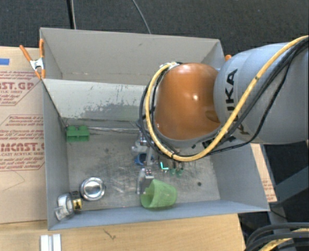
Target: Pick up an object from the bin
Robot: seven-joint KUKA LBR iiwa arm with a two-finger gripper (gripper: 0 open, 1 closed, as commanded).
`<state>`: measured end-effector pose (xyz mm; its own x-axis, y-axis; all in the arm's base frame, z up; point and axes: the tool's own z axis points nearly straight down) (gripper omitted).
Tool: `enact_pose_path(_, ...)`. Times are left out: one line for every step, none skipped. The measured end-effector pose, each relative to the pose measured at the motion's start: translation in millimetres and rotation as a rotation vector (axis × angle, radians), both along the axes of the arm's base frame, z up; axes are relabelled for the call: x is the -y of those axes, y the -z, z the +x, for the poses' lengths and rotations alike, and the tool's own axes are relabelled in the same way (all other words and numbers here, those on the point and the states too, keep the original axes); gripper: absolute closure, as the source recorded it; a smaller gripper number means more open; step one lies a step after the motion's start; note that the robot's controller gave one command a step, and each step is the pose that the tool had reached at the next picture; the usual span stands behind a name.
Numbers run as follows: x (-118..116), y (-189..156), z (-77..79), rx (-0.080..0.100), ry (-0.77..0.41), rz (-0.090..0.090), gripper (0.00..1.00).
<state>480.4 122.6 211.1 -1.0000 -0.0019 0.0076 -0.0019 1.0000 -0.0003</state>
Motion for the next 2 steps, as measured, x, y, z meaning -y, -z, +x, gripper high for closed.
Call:
enact_pose_path(-85, 140, 20.5, 0.013, -0.175, 0.001, 0.0)
enact_pose_path(-75, 111, 1.2, 0.008, -0.412, 0.002, 0.0)
